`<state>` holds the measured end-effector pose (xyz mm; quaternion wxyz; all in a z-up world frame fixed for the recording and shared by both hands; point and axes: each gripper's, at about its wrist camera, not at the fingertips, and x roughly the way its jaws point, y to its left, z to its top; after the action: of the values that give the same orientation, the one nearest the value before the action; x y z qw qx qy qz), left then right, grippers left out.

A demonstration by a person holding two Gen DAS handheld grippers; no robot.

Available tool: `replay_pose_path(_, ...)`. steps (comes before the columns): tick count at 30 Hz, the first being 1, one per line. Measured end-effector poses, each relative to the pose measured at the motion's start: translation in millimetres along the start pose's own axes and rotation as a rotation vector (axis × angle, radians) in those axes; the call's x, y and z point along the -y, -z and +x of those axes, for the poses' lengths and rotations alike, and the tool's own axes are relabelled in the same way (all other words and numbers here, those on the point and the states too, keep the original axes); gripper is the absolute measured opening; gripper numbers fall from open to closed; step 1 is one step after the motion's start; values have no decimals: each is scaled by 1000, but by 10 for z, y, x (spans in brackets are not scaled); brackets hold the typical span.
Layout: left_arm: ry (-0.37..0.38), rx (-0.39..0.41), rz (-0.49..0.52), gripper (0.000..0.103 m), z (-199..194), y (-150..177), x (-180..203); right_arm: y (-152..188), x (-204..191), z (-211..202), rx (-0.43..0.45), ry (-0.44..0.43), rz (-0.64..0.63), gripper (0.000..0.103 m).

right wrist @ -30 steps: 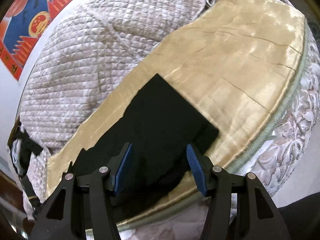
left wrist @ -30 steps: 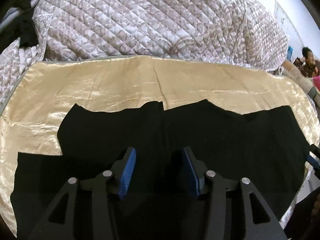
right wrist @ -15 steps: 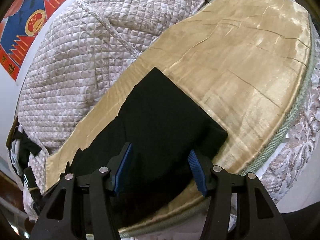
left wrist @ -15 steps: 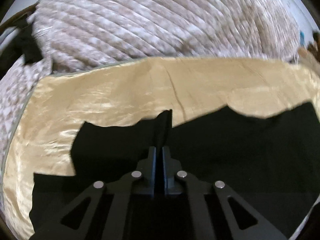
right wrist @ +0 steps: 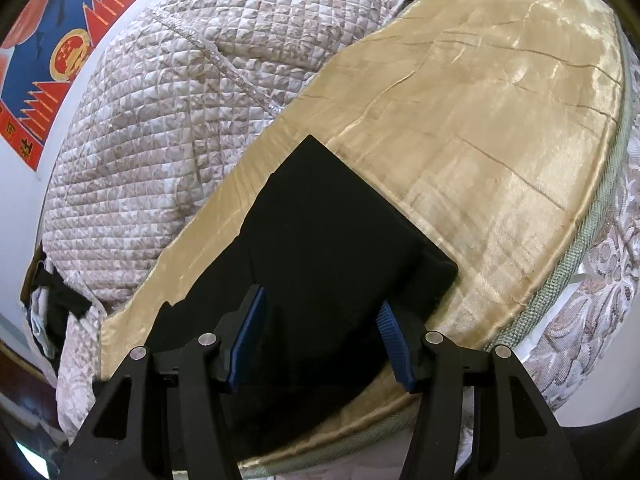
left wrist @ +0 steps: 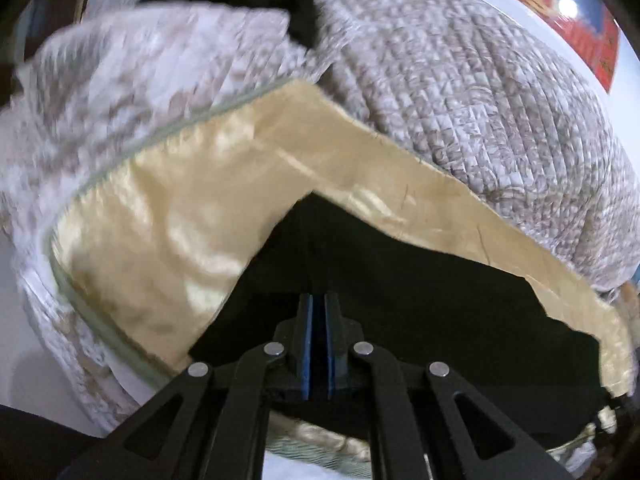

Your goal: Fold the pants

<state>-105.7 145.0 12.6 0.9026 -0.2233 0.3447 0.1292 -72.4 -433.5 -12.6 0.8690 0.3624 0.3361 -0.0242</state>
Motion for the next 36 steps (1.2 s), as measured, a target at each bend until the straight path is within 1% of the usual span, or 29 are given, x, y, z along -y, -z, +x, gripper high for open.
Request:
replay_pose_path(1, 7, -14, -27, 7, 33, -6, -68, 1, -1, 1, 0, 1, 0, 56)
replay_pose_path(2, 17, -29, -47, 11, 63, -14, -115, 1, 0, 2, 1, 2, -1, 56)
replay_pose_path(3, 37, -47, -75, 20, 88, -8, -166, -2, 3, 5, 1, 3, -1, 56)
replay_pose_path(4, 63, -60, -111, 25, 97, 2, -217, -7, 9, 8, 0, 3, -3, 56)
replay_pose_path(6, 95, -53, -133, 41, 20, 84, -217, 0, 2, 15, 1, 7, -7, 56)
replay_pose_path(8, 92, -56, -123, 48, -31, 177, -173, 8, -3, 14, 3, 11, -16, 56)
replay_pose_path(9, 96, -61, -116, 50, -43, 225, -146, 9, -1, 14, 3, 11, -18, 56)
replay_pose_path(12, 84, -54, -83, 51, -82, 294, -83, 13, -2, 16, 4, 11, -21, 56)
replay_pose_path(16, 93, -59, -125, 51, -52, 272, -128, 14, -4, 20, 5, 18, -23, 56)
replay_pose_path(19, 85, -53, -132, 51, 37, 204, -107, 3, -14, 25, 4, 17, -24, 56)
replay_pose_path(22, 65, -36, -137, 49, 121, 105, -66, -12, -8, 27, 5, 15, -19, 56)
replay_pose_path(23, 54, -33, -133, 38, 142, 80, -50, -25, -5, 34, 6, 11, -14, 56)
replay_pose_path(24, 43, -32, -124, 25, 164, 60, -37, -36, -4, 38, 7, 10, -12, 54)
replay_pose_path(25, 28, -33, -120, 20, 183, 50, -35, -47, -1, 42, 9, 15, -12, 43)
replay_pose_path(26, 23, -37, -125, 14, 198, 44, -49, -65, 21, 59, 6, 27, -6, 29)
replay_pose_path(28, 25, -39, -130, 11, 189, 35, -59, -93, 83, 71, -7, 21, 23, 16)
replay_pose_path(29, 26, -37, -122, 8, 185, 38, -61, -104, 125, 74, -13, 11, 43, 14)
replay_pose_path(31, 30, -32, -107, 6, 146, 28, -47, -118, 164, 61, -18, -6, 60, 13)
replay_pose_path(33, 36, -33, -102, 4, 78, 7, -32, -133, 126, 26, -13, -9, 51, 12)
replay_pose_path(36, 69, -26, -103, 4, -99, -20, -15, -168, 85, -60, -8, -35, 55, 10)
